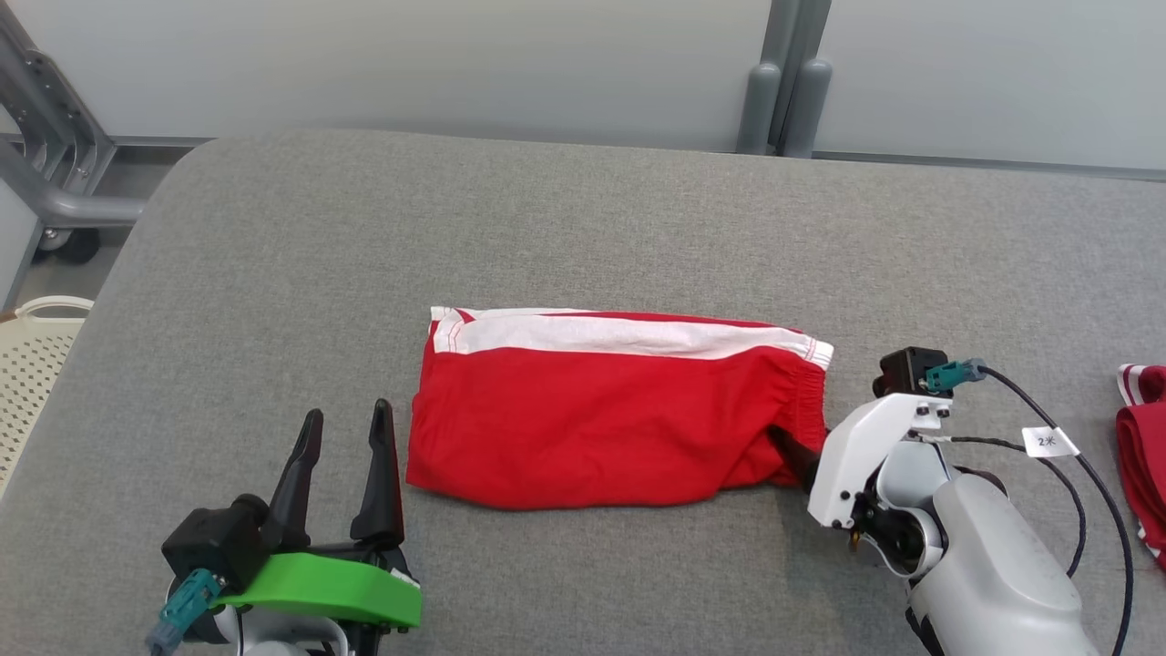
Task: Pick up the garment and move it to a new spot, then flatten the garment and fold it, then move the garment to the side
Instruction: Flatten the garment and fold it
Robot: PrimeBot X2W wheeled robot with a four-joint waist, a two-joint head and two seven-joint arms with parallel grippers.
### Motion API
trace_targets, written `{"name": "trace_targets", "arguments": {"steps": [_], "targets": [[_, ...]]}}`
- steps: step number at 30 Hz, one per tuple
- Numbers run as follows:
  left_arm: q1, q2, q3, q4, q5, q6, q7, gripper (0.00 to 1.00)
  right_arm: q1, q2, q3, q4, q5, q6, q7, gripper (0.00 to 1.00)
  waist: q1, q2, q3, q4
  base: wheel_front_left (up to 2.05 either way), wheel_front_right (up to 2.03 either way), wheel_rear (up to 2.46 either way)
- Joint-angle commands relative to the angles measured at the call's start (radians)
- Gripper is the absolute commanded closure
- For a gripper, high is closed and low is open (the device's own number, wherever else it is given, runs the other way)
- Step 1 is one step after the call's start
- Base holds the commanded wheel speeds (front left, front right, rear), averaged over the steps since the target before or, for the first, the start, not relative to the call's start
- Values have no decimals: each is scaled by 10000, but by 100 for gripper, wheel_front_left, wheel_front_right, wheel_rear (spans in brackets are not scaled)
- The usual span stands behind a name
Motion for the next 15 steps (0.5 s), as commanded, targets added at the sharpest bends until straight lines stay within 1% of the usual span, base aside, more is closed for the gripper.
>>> {"name": "trace_targets", "arguments": {"steps": [1, 2, 3, 4, 6, 10, 11, 12, 15], "targets": [[77, -2, 38, -28, 100, -19, -26, 0, -141, -34, 9, 122, 111, 1, -5, 0, 0, 57, 3, 14, 0, 0, 0], [66, -6, 35, -29, 106, -25, -26, 0, -185, -33, 27, 262, 217, 1, 7, 0, 0, 57, 0, 24, 0, 0, 0], [59, -9, 29, -32, 106, -33, -26, 0, -242, -32, 50, 389, 346, 1, 1, 7, 0, 57, 1, 31, 0, 0, 0], [50, -2, 31, -38, 120, -42, -26, 0, -311, -33, 84, 517, 493, 1, -11, 18, 0, 57, 9, 34, 0, 0, 0], [44, 16, 43, -52, 142, -55, -26, 0, -446, -32, 170, 791, 716, 1, -93, 47, 0, 57, 27, 32, 0, 0, 0], [53, 75, 33, -54, 166, -62, -26, 0, -699, -30, 432, 1277, 1070, 1, -438, 78, 0, 57, 70, 11, 0, 0, 0], [57, 88, 41, -51, 176, -49, -26, 0, -752, -30, 499, 1351, 1177, 1, -575, 85, 0, 57, 70, -6, 0, 0, 0], [67, 108, 50, -44, 180, -30, -26, 0, -806, -32, 569, 1437, 1252, 1, -680, 100, 0, 57, 58, -35, 0, 0, 0], [123, 167, 63, -44, 188, 20, -2, 0, -918, -35, 726, 1586, 1379, 1, -915, 100, 0, 57, 5, -169, 0, 0, 0]]}}
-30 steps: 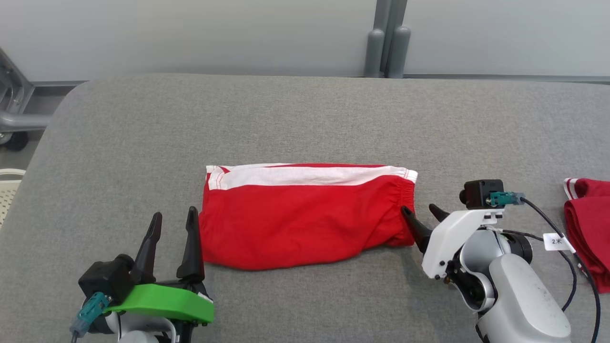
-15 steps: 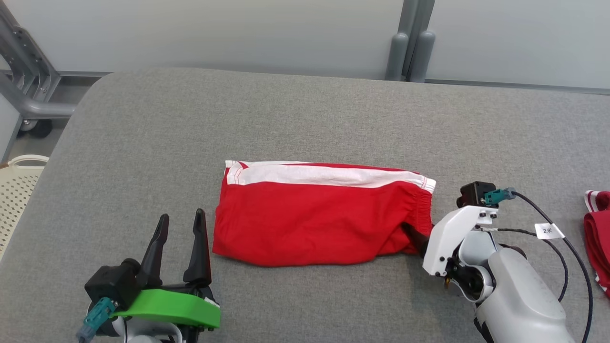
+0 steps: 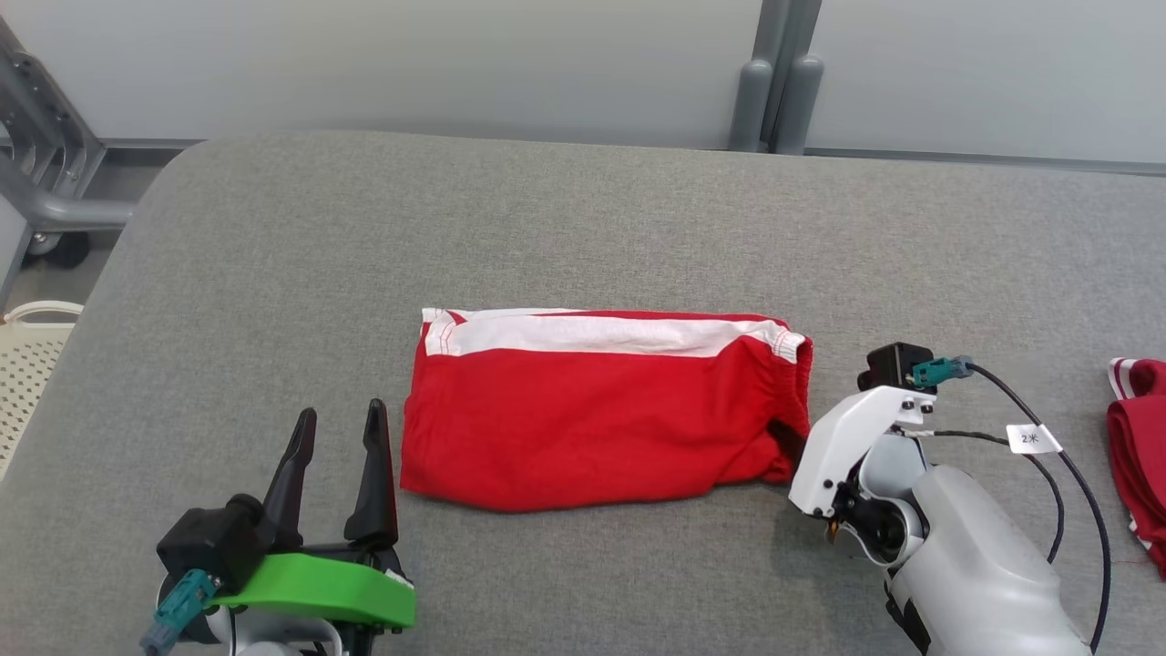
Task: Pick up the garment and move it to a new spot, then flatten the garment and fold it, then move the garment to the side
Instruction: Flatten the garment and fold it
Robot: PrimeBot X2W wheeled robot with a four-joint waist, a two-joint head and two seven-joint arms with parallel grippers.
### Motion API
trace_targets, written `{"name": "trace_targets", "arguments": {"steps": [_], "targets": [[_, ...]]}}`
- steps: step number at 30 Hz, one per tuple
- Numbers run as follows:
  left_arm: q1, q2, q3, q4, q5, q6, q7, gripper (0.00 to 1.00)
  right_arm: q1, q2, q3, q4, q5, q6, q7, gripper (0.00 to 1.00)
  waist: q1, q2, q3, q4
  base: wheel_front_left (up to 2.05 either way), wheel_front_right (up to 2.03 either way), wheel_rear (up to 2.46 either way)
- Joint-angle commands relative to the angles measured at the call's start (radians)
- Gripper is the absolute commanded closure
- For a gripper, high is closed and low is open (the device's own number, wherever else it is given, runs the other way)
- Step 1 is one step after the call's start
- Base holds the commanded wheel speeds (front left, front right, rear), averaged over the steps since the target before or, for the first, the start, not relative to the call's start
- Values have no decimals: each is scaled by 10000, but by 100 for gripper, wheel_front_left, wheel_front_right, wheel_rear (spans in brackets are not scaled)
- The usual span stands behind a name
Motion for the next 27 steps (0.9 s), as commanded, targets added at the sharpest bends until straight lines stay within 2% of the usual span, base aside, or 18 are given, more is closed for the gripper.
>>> {"name": "trace_targets", "arguments": {"steps": [1, 7, 19, 23, 27], "targets": [[134, 79, 22, -14, 50, 57, 5, 0, -110, -42, 24, 35, 33, 1, -110, 100, 0, 57, -58, -118, 0, 0, 0], [218, 126, -33, -151, 84, 122, 99, 0, 80, -477, -100, -433, 302, 1, 197, 100, 0, 57, -141, -524, 0, 0, 0], [136, 154, -151, -276, 78, 125, 173, 0, 849, -2611, -1061, -2348, 656, 1, 2017, 100, 0, 57, -62, -1321, 0, 0, 0], [45, 142, -178, -214, 46, 93, 169, 0, 1010, -2624, -1479, -2826, 634, 1, 2420, 100, 0, 57, -39, -1488, 0, 0, 0], [2, 139, -194, -179, 22, 95, 165, 0, 1065, -2065, -1923, -3343, 1049, 2, 2864, 100, 0, 57, -67, -1599, 0, 0, 0]]}}
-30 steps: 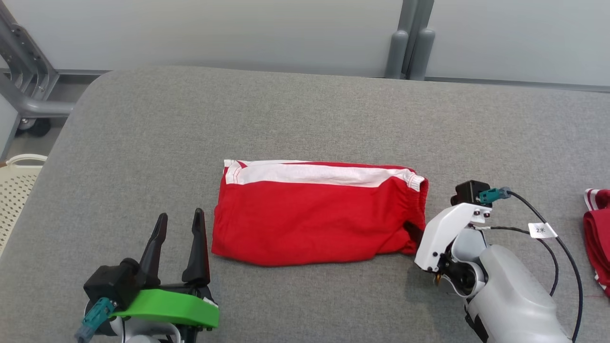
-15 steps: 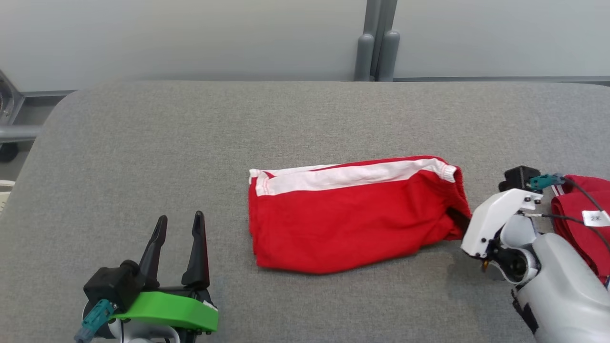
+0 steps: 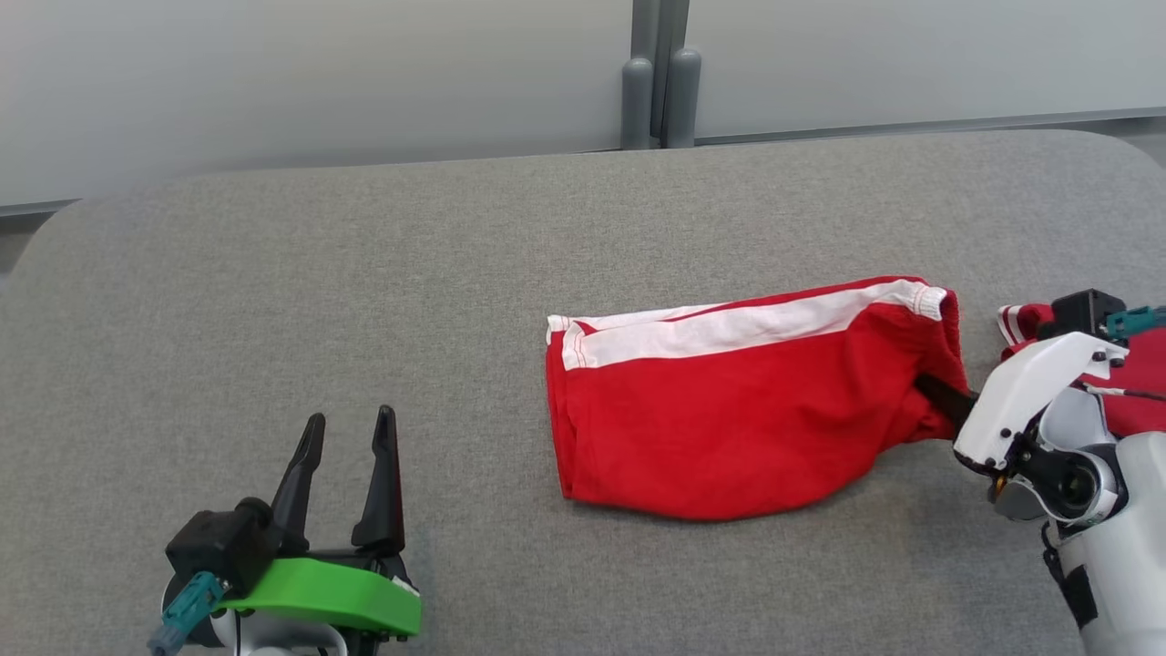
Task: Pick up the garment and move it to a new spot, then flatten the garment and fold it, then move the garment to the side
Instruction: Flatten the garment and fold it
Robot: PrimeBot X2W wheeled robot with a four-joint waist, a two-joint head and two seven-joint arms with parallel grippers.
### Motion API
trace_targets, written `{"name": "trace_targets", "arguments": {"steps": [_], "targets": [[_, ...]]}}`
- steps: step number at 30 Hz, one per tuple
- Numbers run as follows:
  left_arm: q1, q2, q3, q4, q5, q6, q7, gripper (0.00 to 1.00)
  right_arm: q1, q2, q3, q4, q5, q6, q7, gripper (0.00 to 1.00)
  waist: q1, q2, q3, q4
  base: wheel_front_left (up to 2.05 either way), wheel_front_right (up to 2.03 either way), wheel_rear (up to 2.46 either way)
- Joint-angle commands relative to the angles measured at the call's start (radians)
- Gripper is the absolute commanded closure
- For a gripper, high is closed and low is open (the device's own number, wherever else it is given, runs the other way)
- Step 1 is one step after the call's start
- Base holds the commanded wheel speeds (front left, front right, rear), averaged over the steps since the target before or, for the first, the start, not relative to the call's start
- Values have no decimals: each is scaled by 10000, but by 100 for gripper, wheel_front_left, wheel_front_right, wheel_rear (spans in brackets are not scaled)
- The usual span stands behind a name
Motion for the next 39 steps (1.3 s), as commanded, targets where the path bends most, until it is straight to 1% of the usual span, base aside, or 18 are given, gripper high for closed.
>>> {"name": "trace_targets", "arguments": {"steps": [1, 2, 3, 6, 10, 17, 22, 27, 28, 32, 39], "targets": [[-99, 9, -8, 21, -29, -26, 12, 0, 119, 251, -177, -172, 252, 4, 216, 100, 0, 57, -30, -42, 0, 0, 0], [-110, 13, -16, 24, -38, -31, 24, 0, 155, 399, -278, -312, 323, 4, 367, 100, 0, 57, -46, -47, 0, 0, 0], [-110, 13, -16, 24, -38, -31, 24, 0, 155, 399, -278, -312, 323, 4, 367, 100, 0, 57, -46, -47, 0, 0, 0], [-147, 43, -27, 24, -51, -32, 27, 0, 279, 801, -486, -778, 443, 4, 744, 100, 0, 57, -86, -30, 0, 0, 0], [-146, 73, -34, 1, -73, -12, 29, 0, 410, 1167, -550, -1549, 256, 4, 1092, 100, 0, 57, -125, 87, 0, 0, 0], [-175, 51, -49, -2, -121, -22, 28, 0, 512, 1700, -368, -2706, -267, 4, 1526, 100, 0, 57, -167, 470, 0, 0, 0], [-217, -30, -114, -3, -123, -61, 6, 0, 427, 1990, -51, -2975, -644, 4, 1743, 100, 0, 57, -204, 823, 0, 0, 0], [-323, -82, -207, 9, -43, -93, 8, 0, 204, 2088, 274, -2618, -993, 4, 1704, 100, 0, 57, -211, 1209, 0, 0, 0], [-375, -111, -255, 28, -18, -105, 19, 0, 135, 2106, 398, -2276, -1031, 4, 1613, 100, 0, 57, -208, 1369, 0, 0, 0], [-498, -187, -360, 85, -2, -174, 15, 0, -106, 2108, 665, -1396, -1179, 4, 1377, 100, 0, 57, -177, 1666, 0, 0, 0], [-610, -411, -496, 268, 32, -258, -35, 0, -587, 2109, 1174, -87, -1537, 4, 929, 100, 0, 57, -142, 2029, 0, 0, 0]]}}
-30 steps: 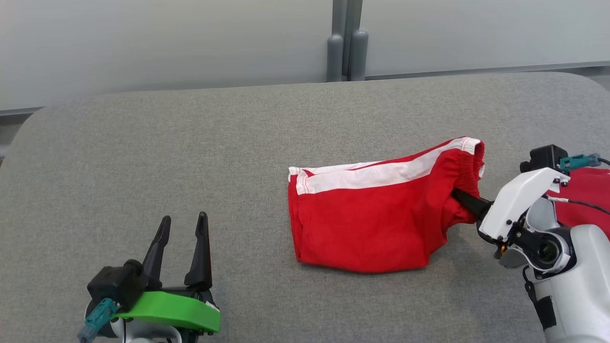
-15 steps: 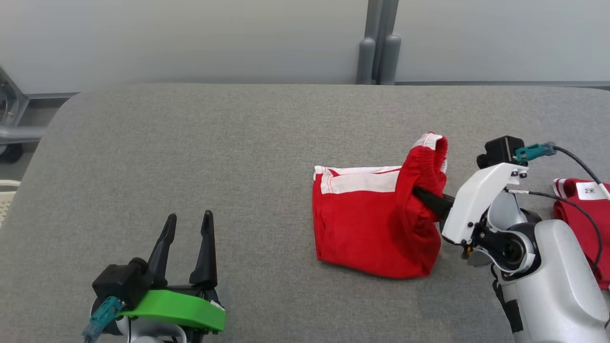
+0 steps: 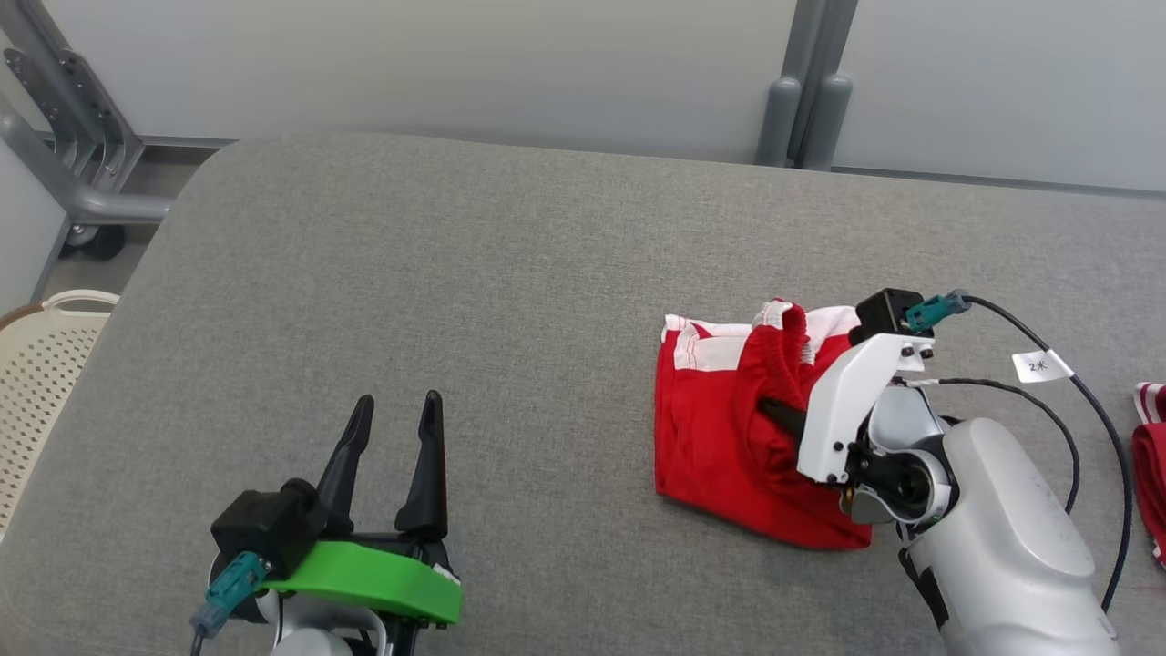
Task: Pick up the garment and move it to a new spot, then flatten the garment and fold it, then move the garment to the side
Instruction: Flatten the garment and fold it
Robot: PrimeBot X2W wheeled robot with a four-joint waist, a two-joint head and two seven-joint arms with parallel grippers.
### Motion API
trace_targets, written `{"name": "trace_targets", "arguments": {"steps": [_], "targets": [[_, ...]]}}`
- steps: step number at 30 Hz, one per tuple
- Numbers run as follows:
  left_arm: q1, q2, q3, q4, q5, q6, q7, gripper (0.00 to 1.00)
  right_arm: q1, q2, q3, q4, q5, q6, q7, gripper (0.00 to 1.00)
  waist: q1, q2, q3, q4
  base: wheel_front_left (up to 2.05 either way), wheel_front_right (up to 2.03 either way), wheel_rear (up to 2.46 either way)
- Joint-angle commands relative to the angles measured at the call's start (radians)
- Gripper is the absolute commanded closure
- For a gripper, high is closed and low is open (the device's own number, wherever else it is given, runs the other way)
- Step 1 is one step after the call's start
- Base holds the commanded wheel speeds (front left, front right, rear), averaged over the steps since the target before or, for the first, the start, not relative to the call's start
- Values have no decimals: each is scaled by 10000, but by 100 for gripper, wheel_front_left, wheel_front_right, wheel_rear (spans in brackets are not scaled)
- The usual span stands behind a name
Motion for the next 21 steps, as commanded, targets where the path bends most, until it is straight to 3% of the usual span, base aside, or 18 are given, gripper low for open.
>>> {"name": "trace_targets", "arguments": {"steps": [1, 2, 4, 5, 21], "targets": [[-129, -81, 0, 65, 59, -49, -36, 0, -215, -15, 131, 250, -87, 4, -187, 100, 0, 57, 16, 142, 0, 0, 0], [-135, -94, -9, 81, 58, -59, -49, 0, -291, -15, 201, 397, -91, 4, -263, 82, 0, 57, 16, 169, 0, 0, 0], [-146, -132, -5, 136, 51, -73, -75, 0, -522, -15, 466, 724, 73, 4, -479, 9, 0, 57, -2, 222, 0, 0, 0], [-148, -147, -4, 149, 52, -79, -85, 0, -597, -16, 561, 807, 96, 4, -565, 0, 0, 57, -7, 228, 0, 0, 0], [26, -86, 60, 227, 64, -97, -105, 0, -1045, -23, 2230, 887, 724, 4, -1930, 0, 0, 57, -243, -125, 0, 0, 0]]}}
